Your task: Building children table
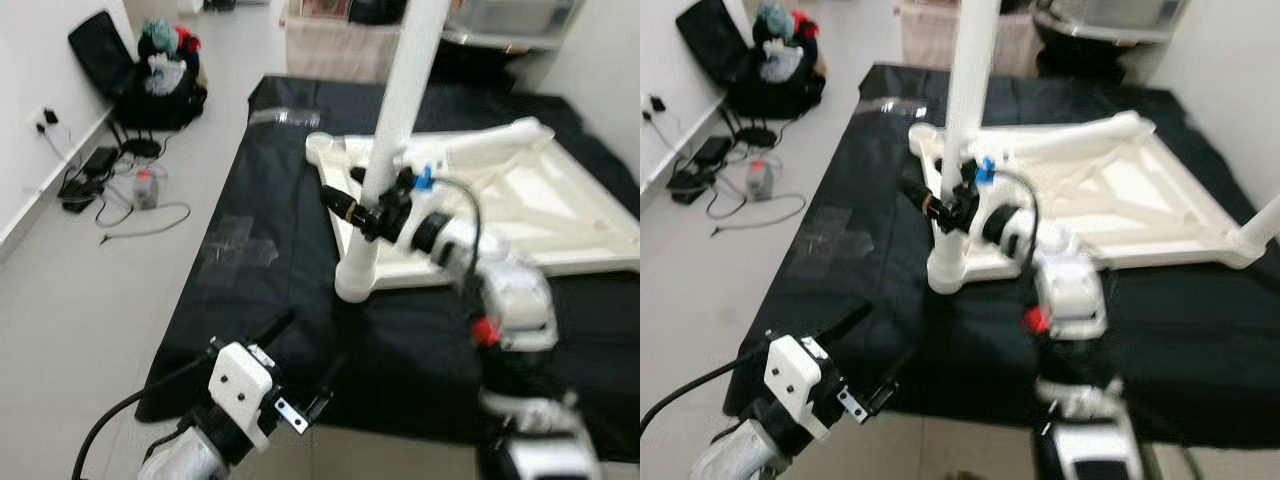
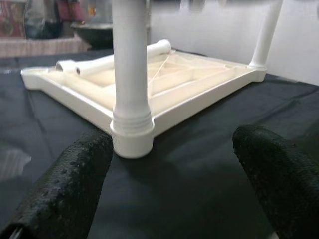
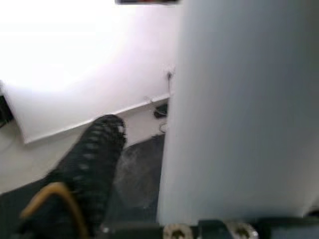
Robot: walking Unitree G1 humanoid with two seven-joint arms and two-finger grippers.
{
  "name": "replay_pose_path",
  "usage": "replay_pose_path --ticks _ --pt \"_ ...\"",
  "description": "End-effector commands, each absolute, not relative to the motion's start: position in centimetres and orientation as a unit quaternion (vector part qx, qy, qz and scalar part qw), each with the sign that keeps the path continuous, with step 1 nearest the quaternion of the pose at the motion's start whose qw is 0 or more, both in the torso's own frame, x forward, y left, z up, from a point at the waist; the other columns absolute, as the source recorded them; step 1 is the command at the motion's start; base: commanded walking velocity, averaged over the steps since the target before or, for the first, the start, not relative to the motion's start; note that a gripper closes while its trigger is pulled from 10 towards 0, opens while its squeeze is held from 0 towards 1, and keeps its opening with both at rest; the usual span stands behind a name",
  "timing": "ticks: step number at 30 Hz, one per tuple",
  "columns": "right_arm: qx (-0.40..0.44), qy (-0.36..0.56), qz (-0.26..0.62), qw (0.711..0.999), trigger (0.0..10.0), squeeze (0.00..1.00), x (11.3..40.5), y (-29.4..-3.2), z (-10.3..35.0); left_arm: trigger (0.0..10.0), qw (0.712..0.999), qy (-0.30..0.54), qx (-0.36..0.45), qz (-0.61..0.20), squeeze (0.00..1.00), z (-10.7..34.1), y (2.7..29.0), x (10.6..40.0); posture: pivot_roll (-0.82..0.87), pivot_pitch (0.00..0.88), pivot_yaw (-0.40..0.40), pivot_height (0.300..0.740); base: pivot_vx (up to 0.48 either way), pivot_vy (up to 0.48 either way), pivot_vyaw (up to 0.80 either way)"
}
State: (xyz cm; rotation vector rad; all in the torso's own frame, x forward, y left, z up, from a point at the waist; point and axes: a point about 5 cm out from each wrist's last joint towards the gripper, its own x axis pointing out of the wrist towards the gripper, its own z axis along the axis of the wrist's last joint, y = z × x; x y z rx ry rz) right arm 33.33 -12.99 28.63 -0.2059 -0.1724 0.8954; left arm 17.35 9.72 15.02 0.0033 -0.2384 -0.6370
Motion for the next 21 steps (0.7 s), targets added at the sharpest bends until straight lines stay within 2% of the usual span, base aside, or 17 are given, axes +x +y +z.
replay_pose_path --ticks 1,2,4,7,8,9,12,13,16,18,21 --pt "-0.116 -0.087 0.486 0.862 10.0 1.00 33.6 -13.0 29.0 10.0 0.941 -0.115 0.000 -0.318 0.00 15.2 9.5 17.0 0.00 0.161 -0.082 0.740 0.000 0.000 0.00" --pt "-0.116 -0.087 0.486 0.862 10.0 1.00 33.6 -13.0 29.0 10.0 0.941 -0.115 0.000 -0.318 0.00 15.2 9.5 17.0 0.00 0.161 -0.082 0.740 0.000 0.000 0.00" --pt "-0.138 -0.079 0.539 0.827 10.0 1.00 34.3 -13.8 29.5 10.0 0.941 -0.114 -0.001 -0.320 0.00 15.2 9.4 16.8 0.00 0.165 -0.078 0.740 0.000 0.000 0.00" --pt "-0.138 -0.079 0.539 0.827 10.0 1.00 34.3 -13.8 29.5 10.0 0.941 -0.114 -0.001 -0.320 0.00 15.2 9.4 16.8 0.00 0.165 -0.078 0.740 0.000 0.000 0.00" --pt "-0.147 -0.068 0.562 0.811 10.0 1.00 34.6 -14.0 29.6 10.0 0.940 -0.113 0.000 -0.321 0.00 15.3 9.4 16.7 0.02 0.171 -0.071 0.740 0.000 0.000 0.00" --pt "-0.142 -0.071 0.576 0.802 10.0 0.00 35.4 -14.0 30.4 10.0 0.941 -0.112 0.001 -0.321 0.00 15.3 9.5 16.6 0.03 0.170 -0.059 0.740 0.000 0.000 0.00" --pt "-0.123 -0.076 0.581 0.801 10.0 0.00 36.4 -13.8 31.5 10.0 0.941 -0.109 0.004 -0.320 0.00 15.3 9.6 16.6 0.03 0.170 -0.059 0.740 0.000 0.000 0.00" --pt "-0.105 -0.076 0.589 0.797 0.0 0.00 36.5 -14.1 31.8 10.0 0.941 -0.109 0.004 -0.320 0.00 15.2 9.6 16.6 0.04 0.169 -0.057 0.740 0.000 0.000 0.00" --pt "-0.094 -0.074 0.596 0.794 0.0 0.00 36.5 -14.4 31.8 10.0 0.941 -0.108 0.004 -0.319 0.00 15.2 9.7 16.6 0.04 0.169 -0.056 0.740 0.000 0.000 0.00" --pt "-0.077 -0.063 0.615 0.782 0.0 0.00 35.6 -16.0 30.8 10.0 0.943 -0.108 0.005 -0.316 0.00 15.1 9.8 16.9 0.03 0.164 -0.053 0.740 0.000 0.000 0.00" --pt "-0.076 -0.061 0.620 0.779 0.0 0.00 35.6 -16.3 30.6 10.0 0.943 -0.107 0.005 -0.315 0.00 15.1 9.8 16.9 0.03 0.164 -0.053 0.740 0.000 0.000 0.00"
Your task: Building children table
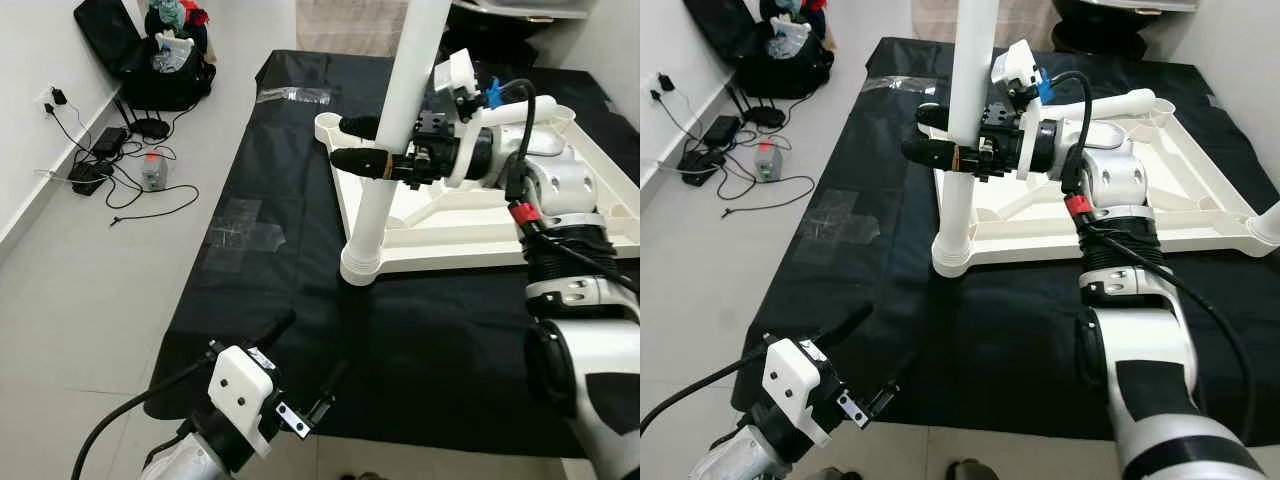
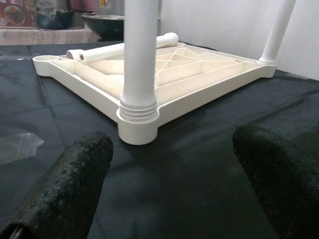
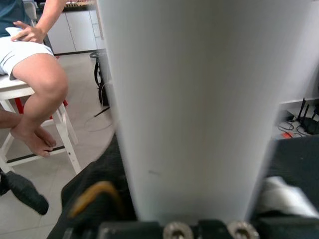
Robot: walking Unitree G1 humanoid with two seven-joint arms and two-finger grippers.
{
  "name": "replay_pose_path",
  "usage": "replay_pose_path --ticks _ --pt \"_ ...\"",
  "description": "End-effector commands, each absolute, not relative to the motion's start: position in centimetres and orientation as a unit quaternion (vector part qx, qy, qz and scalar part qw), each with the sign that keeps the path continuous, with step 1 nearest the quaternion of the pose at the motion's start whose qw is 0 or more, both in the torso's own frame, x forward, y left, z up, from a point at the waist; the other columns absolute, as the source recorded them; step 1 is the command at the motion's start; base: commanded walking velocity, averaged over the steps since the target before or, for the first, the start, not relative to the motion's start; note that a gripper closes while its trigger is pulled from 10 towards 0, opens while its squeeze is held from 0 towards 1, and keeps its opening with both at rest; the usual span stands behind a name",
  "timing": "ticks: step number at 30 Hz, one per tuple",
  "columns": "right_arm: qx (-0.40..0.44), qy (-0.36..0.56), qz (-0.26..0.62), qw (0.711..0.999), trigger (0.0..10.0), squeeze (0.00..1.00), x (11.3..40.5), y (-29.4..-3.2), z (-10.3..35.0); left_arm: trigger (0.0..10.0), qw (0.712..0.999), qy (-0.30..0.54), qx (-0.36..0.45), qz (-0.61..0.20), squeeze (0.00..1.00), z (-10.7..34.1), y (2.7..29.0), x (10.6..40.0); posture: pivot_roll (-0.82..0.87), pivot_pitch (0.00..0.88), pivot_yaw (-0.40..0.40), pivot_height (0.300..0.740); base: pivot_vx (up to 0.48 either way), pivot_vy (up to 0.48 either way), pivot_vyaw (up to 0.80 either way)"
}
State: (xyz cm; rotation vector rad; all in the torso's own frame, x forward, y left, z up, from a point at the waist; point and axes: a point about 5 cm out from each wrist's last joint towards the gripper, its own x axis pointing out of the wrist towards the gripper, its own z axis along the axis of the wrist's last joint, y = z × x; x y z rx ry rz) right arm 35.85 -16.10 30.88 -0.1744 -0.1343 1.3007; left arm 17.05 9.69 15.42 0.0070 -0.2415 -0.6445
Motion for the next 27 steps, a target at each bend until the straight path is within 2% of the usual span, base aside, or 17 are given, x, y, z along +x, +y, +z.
replay_pose_path --ticks 1,5,6,7,8,9,10,11,12,13,14,21,22,23,25,26,27 --pt "-0.076 -0.061 0.620 0.779 0.0 0.00 35.6 -16.3 30.6 10.0 0.943 -0.107 0.005 -0.315 0.00 15.1 9.8 16.9 0.03 0.164 -0.053 0.740 0.000 0.000 0.00" --pt "-0.079 -0.060 0.623 0.776 0.0 0.00 35.7 -16.7 30.3 10.0 0.943 -0.107 0.005 -0.315 0.00 15.1 9.8 17.0 0.02 0.163 -0.055 0.740 0.000 0.000 0.00" --pt "-0.041 -0.041 0.538 0.841 0.0 0.00 34.5 -14.2 27.1 10.0 0.943 -0.107 0.005 -0.316 0.00 15.0 10.0 17.3 0.00 0.133 -0.066 0.740 0.000 0.000 0.00" --pt "-0.044 -0.030 0.317 0.947 0.0 0.00 33.6 -13.3 24.3 10.0 0.943 -0.106 0.005 -0.316 0.00 14.8 10.3 17.7 -0.04 0.134 -0.063 0.740 0.000 0.000 0.00" --pt "-0.044 -0.030 0.317 0.947 0.0 0.00 33.6 -13.3 24.3 10.0 0.943 -0.106 0.005 -0.316 0.00 14.8 10.3 17.7 -0.04 0.134 -0.063 0.740 0.000 0.000 0.00" --pt "-0.038 -0.025 0.119 0.992 0.0 0.00 32.1 -14.4 22.9 10.0 0.943 -0.106 0.005 -0.316 0.00 14.7 10.5 17.9 -0.04 0.134 -0.063 0.740 0.000 0.000 0.00" --pt "-0.038 -0.025 0.119 0.992 0.0 0.00 32.1 -14.4 22.9 10.0 0.943 -0.106 0.005 -0.316 0.00 14.7 10.5 17.9 -0.04 0.134 -0.063 0.740 0.000 0.000 0.00" --pt "-0.042 -0.008 0.073 0.996 0.0 0.00 30.3 -13.1 20.6 10.0 0.942 -0.108 0.005 -0.317 0.00 14.7 10.4 18.2 -0.03 0.137 -0.038 0.740 0.000 0.000 0.00" --pt "-0.033 0.009 0.084 0.996 0.0 0.00 29.9 -12.0 19.1 10.0 0.941 -0.109 0.006 -0.319 0.00 14.8 10.2 18.2 -0.02 0.139 -0.045 0.740 0.000 0.000 0.00" --pt "-0.033 0.009 0.084 0.996 0.0 0.00 29.9 -12.0 19.1 10.0 0.941 -0.109 0.006 -0.319 0.00 14.8 10.2 18.2 -0.02 0.139 -0.045 0.740 0.000 0.000 0.00" --pt "-0.023 0.021 0.116 0.993 0.0 0.00 29.8 -11.0 18.2 10.0 0.941 -0.109 0.006 -0.320 0.00 14.8 10.1 18.2 -0.02 0.139 -0.045 0.740 0.000 0.000 0.00" --pt "-0.041 0.020 0.189 0.981 0.0 0.00 30.8 -10.2 19.1 10.0 0.942 -0.109 0.006 -0.316 0.00 14.9 10.3 18.0 -0.01 0.162 -0.073 0.740 0.000 0.000 0.00" --pt "-0.055 0.019 0.225 0.973 10.0 0.00 31.6 -10.2 19.9 10.0 0.943 -0.110 0.006 -0.315 0.00 15.0 10.3 17.9 -0.02 0.164 -0.070 0.740 0.000 0.000 0.00" --pt "-0.070 0.015 0.266 0.961 10.0 0.00 32.3 -10.1 20.8 10.0 0.943 -0.111 0.006 -0.313 0.00 15.1 10.2 17.9 -0.03 0.169 -0.072 0.740 0.000 0.000 0.00" --pt "-0.073 0.002 0.285 0.956 10.0 0.00 32.6 -10.0 21.9 10.0 0.943 -0.113 0.006 -0.313 0.00 15.1 10.2 17.9 -0.03 0.170 -0.073 0.740 0.000 0.000 0.00" --pt "-0.068 -0.016 0.322 0.944 10.0 0.32 33.0 -9.9 23.2 10.0 0.943 -0.114 0.006 -0.313 0.00 15.1 10.1 17.9 -0.02 0.177 -0.068 0.740 0.000 0.000 0.00" --pt "-0.068 -0.016 0.322 0.944 10.0 0.32 33.0 -9.9 23.2 10.0 0.943 -0.114 0.006 -0.313 0.00 15.1 10.1 17.9 -0.02 0.177 -0.068 0.740 0.000 0.000 0.00"
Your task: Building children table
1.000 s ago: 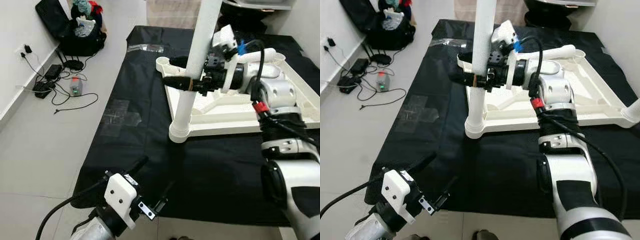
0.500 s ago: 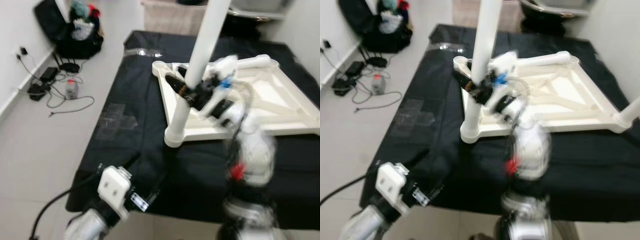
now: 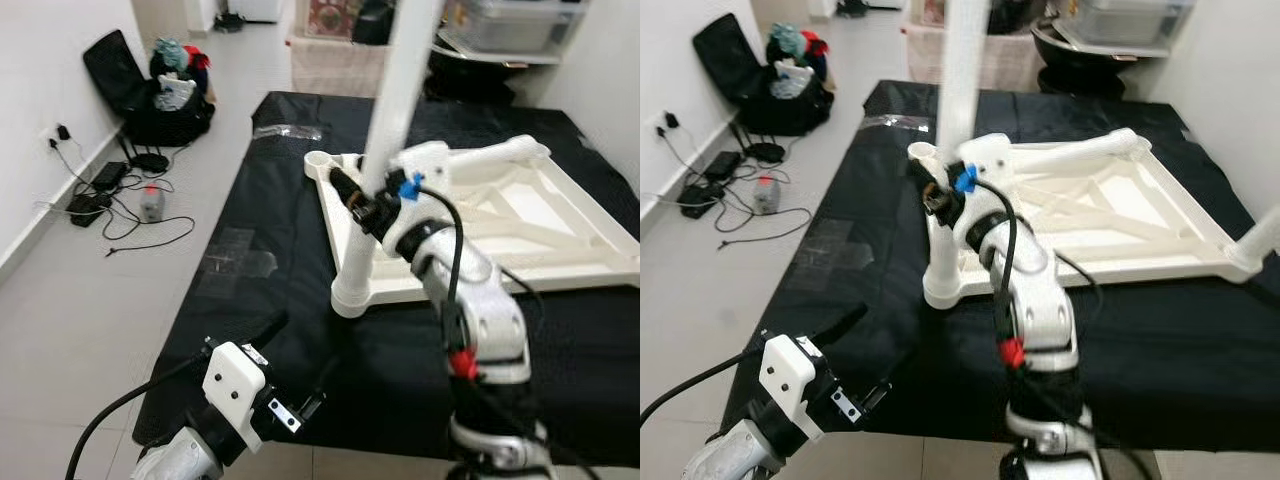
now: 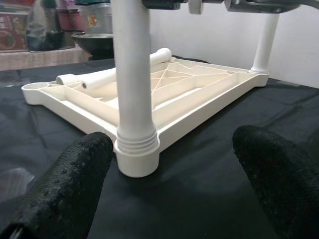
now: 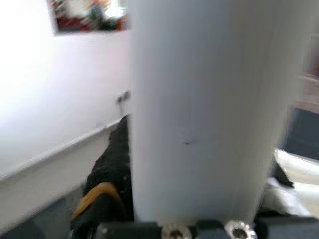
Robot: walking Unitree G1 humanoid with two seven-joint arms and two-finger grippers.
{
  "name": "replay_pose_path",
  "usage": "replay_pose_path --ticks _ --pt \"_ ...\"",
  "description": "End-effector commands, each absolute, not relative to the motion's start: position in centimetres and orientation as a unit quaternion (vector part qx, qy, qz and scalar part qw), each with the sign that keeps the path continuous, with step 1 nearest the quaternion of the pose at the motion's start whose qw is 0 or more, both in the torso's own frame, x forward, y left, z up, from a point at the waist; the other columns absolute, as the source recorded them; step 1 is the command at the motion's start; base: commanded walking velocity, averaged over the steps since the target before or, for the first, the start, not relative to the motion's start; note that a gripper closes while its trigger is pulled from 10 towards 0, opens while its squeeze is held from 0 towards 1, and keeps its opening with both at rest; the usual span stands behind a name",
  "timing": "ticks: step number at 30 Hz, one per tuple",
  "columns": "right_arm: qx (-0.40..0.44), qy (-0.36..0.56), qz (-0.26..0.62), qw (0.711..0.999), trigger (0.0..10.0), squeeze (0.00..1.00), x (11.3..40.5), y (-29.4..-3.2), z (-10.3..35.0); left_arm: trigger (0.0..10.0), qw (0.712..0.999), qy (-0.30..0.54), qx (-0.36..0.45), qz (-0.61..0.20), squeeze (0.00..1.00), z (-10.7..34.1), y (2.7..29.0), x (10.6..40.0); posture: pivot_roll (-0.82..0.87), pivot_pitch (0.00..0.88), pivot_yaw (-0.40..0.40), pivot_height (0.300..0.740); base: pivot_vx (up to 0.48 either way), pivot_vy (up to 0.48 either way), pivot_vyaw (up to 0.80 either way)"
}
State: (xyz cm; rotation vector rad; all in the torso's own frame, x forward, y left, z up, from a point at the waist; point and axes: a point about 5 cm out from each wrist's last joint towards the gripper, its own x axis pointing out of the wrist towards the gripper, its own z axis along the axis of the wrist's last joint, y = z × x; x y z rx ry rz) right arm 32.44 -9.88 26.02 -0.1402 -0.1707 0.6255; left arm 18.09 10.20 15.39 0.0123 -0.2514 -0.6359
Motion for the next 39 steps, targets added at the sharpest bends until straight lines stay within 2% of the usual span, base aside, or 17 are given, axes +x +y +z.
replay_pose_path --ticks 1,2,3,4,5,7,10,17,18,19,20,39 --pt "-0.059 -0.041 0.389 0.918 10.0 1.00 33.0 -9.6 24.9 10.0 0.943 -0.113 0.006 -0.314 0.00 15.1 10.1 17.9 -0.02 0.173 -0.060 0.740 0.000 0.000 0.00" --pt "-0.059 -0.064 0.448 0.890 10.0 1.00 33.0 -9.5 26.5 10.0 0.942 -0.112 0.006 -0.315 0.00 14.9 10.0 18.0 -0.01 0.158 -0.054 0.740 0.000 0.000 0.00" --pt "-0.059 -0.064 0.448 0.890 10.0 1.00 33.0 -9.5 26.5 10.0 0.942 -0.112 0.006 -0.315 0.00 14.9 10.0 18.0 -0.01 0.158 -0.054 0.740 0.000 0.000 0.00" --pt "-0.060 -0.077 0.486 0.868 10.0 1.00 32.9 -9.5 27.4 10.0 0.942 -0.111 0.006 -0.316 0.00 14.8 10.0 18.1 -0.01 0.158 -0.054 0.740 0.000 0.000 0.00" --pt "-0.060 -0.077 0.486 0.868 10.0 1.00 32.9 -9.5 27.4 10.0 0.942 -0.111 0.006 -0.316 0.00 14.8 10.0 18.1 -0.01 0.158 -0.054 0.740 0.000 0.000 0.00" --pt "-0.094 -0.100 0.551 0.823 10.0 1.00 33.6 -9.8 29.4 10.0 0.942 -0.114 0.006 -0.315 0.00 14.7 9.7 18.2 -0.01 0.143 -0.072 0.740 0.000 0.000 0.00" --pt "-0.104 -0.106 0.573 0.806 10.0 1.00 34.5 -10.3 30.6 10.0 0.942 -0.117 0.006 -0.313 0.00 14.7 9.5 18.2 0.01 0.141 -0.078 0.740 0.000 0.000 0.00" --pt "-0.108 -0.106 0.571 0.807 10.0 1.00 36.2 -11.1 31.8 10.0 0.944 -0.116 0.008 -0.309 0.00 14.5 9.4 18.2 0.02 0.144 -0.068 0.740 0.000 0.000 0.00" --pt "-0.113 -0.105 0.568 0.808 10.0 0.96 36.4 -11.1 31.8 10.0 0.944 -0.115 0.008 -0.310 0.00 14.5 9.4 18.2 0.02 0.144 -0.063 0.740 0.000 0.000 0.00" --pt "-0.113 -0.105 0.568 0.808 10.0 0.96 36.4 -11.1 31.8 10.0 0.944 -0.115 0.008 -0.310 0.00 14.5 9.4 18.2 0.02 0.144 -0.063 0.740 0.000 0.000 0.00" --pt "-0.117 -0.101 0.570 0.807 10.0 0.00 36.5 -11.2 31.6 10.0 0.943 -0.115 0.008 -0.311 0.00 14.4 9.4 18.2 0.02 0.144 -0.062 0.740 0.000 0.000 0.00" --pt "-0.102 -0.113 0.595 0.789 10.0 0.00 37.1 -10.6 30.9 10.0 0.944 -0.111 0.011 -0.312 0.00 14.0 9.9 18.5 0.00 0.106 -0.029 0.740 0.000 0.000 0.00"
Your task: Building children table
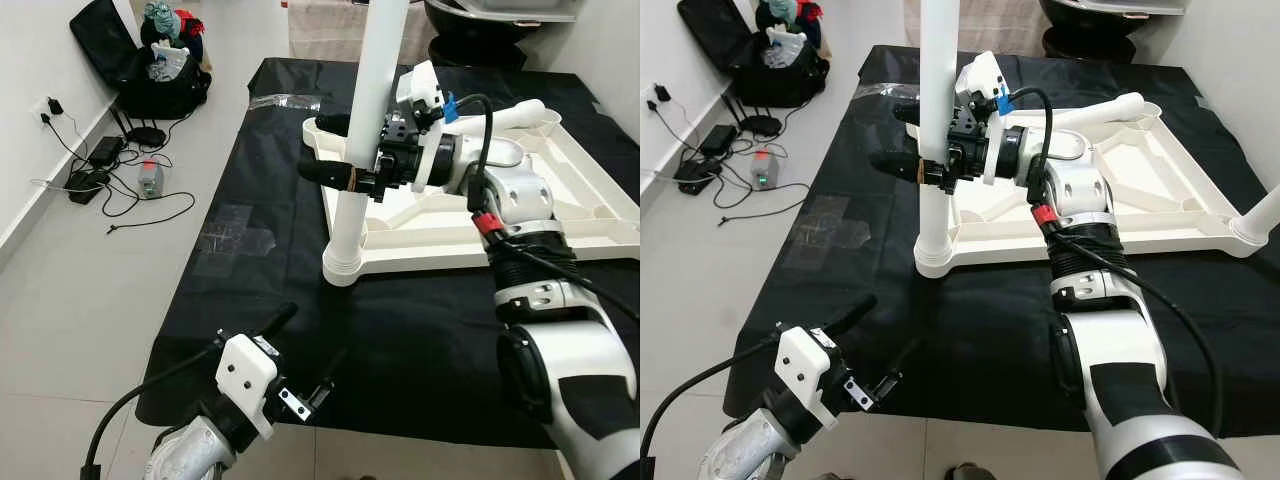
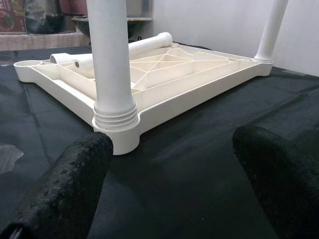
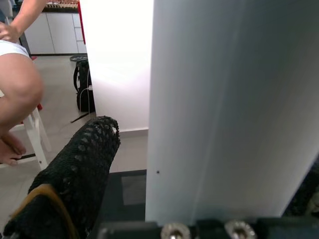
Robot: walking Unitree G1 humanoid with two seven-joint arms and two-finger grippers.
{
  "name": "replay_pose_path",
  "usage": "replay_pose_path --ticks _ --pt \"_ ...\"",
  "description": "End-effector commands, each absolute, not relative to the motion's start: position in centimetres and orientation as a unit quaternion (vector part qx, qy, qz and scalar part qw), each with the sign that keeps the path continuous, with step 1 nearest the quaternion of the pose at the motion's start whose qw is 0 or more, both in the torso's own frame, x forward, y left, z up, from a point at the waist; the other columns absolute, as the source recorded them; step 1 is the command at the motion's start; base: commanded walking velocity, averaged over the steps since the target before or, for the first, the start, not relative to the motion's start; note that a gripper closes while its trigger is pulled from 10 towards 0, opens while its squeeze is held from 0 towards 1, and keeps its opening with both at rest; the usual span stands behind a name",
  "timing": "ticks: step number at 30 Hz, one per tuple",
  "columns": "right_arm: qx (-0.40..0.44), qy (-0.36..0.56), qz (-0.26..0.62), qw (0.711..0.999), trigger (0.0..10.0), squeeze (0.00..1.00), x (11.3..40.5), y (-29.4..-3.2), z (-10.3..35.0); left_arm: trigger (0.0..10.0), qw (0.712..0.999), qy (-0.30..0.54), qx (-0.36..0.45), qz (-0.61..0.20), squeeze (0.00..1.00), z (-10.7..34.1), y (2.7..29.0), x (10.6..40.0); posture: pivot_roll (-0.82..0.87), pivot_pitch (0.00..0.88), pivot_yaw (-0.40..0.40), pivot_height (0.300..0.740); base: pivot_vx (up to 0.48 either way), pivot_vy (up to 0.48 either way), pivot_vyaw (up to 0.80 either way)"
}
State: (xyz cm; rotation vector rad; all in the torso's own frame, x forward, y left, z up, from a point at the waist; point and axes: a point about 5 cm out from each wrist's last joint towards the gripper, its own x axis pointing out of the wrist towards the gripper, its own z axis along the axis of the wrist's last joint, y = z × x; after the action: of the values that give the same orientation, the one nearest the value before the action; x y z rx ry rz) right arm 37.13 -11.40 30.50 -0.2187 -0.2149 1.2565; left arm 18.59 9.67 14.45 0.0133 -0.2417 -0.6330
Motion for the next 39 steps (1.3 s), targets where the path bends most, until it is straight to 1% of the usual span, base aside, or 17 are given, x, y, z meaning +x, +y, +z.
replay_pose_path --ticks 1,7,10,17,21,23,24,32,34,35,36,37,38,39 --pt "-0.102 -0.113 0.595 0.789 10.0 0.00 37.1 -10.6 30.9 10.0 0.944 -0.111 0.011 -0.312 0.00 14.0 9.9 18.5 0.00 0.106 -0.029 0.740 0.000 0.000 0.00" --pt "-0.079 -0.135 0.584 0.796 10.0 0.00 37.0 -9.9 30.8 10.0 0.943 -0.108 0.011 -0.315 0.00 13.9 10.1 18.7 -0.01 0.096 -0.005 0.740 0.000 0.000 0.00" --pt "-0.074 -0.138 0.583 0.797 10.0 0.00 37.0 -9.9 30.7 10.0 0.943 -0.107 0.012 -0.316 0.00 13.9 10.0 18.7 -0.01 0.097 -0.005 0.740 0.000 0.000 0.00" --pt "-0.080 -0.139 0.583 0.797 10.0 0.00 37.3 -10.1 30.9 10.0 0.943 -0.111 0.011 -0.314 0.00 14.0 9.9 19.1 0.01 0.091 -0.022 0.740 0.000 0.000 0.00" --pt "-0.086 -0.133 0.583 0.797 10.0 0.00 37.4 -10.4 30.8 10.0 0.943 -0.114 0.011 -0.313 0.00 14.0 9.5 19.4 0.02 0.087 -0.048 0.740 0.000 0.000 0.00" --pt "-0.088 -0.130 0.583 0.797 10.0 0.00 37.5 -10.5 30.7 10.0 0.943 -0.115 0.011 -0.313 0.00 14.0 9.4 19.5 0.02 0.087 -0.048 0.740 0.000 0.000 0.00" --pt "-0.090 -0.126 0.582 0.798 10.0 0.00 37.5 -10.7 30.7 10.0 0.943 -0.117 0.011 -0.312 0.00 14.0 9.3 19.5 0.03 0.108 -0.051 0.740 0.000 0.000 0.00" --pt "-0.098 -0.122 0.580 0.799 10.0 0.00 37.7 -10.8 30.8 10.0 0.943 -0.117 0.011 -0.310 0.00 13.8 9.2 19.7 0.02 0.098 -0.050 0.740 0.000 0.000 0.00" --pt "-0.097 -0.126 0.578 0.801 10.0 0.00 37.9 -10.5 31.1 10.0 0.944 -0.116 0.013 -0.310 0.00 13.6 9.5 20.0 0.01 0.080 -0.036 0.740 0.000 0.000 0.00" --pt "-0.094 -0.128 0.577 0.801 10.0 0.00 38.0 -9.9 31.3 10.0 0.944 -0.114 0.016 -0.309 0.00 13.6 10.1 20.3 -0.03 0.077 -0.010 0.740 0.000 0.000 0.00" --pt "-0.094 -0.128 0.577 0.801 10.0 0.00 38.0 -9.9 31.3 10.0 0.944 -0.114 0.016 -0.309 0.00 13.6 10.1 20.3 -0.03 0.077 -0.010 0.740 0.000 0.000 0.00" --pt "-0.090 -0.129 0.576 0.802 10.0 0.00 38.1 -9.3 31.4 10.0 0.945 -0.112 0.019 -0.308 0.00 13.5 10.8 20.4 -0.07 0.082 0.018 0.740 0.000 0.000 0.00" --pt "-0.090 -0.129 0.576 0.802 10.0 0.00 38.1 -9.3 31.4 10.0 0.945 -0.112 0.019 -0.308 0.00 13.5 10.8 20.4 -0.07 0.082 0.018 0.740 0.000 0.000 0.00" --pt "-0.085 -0.130 0.576 0.803 10.0 0.00 38.1 -8.8 31.5 10.0 0.946 -0.110 0.022 -0.306 0.00 13.5 11.5 20.6 -0.10 0.088 0.030 0.740 0.000 0.000 0.00"
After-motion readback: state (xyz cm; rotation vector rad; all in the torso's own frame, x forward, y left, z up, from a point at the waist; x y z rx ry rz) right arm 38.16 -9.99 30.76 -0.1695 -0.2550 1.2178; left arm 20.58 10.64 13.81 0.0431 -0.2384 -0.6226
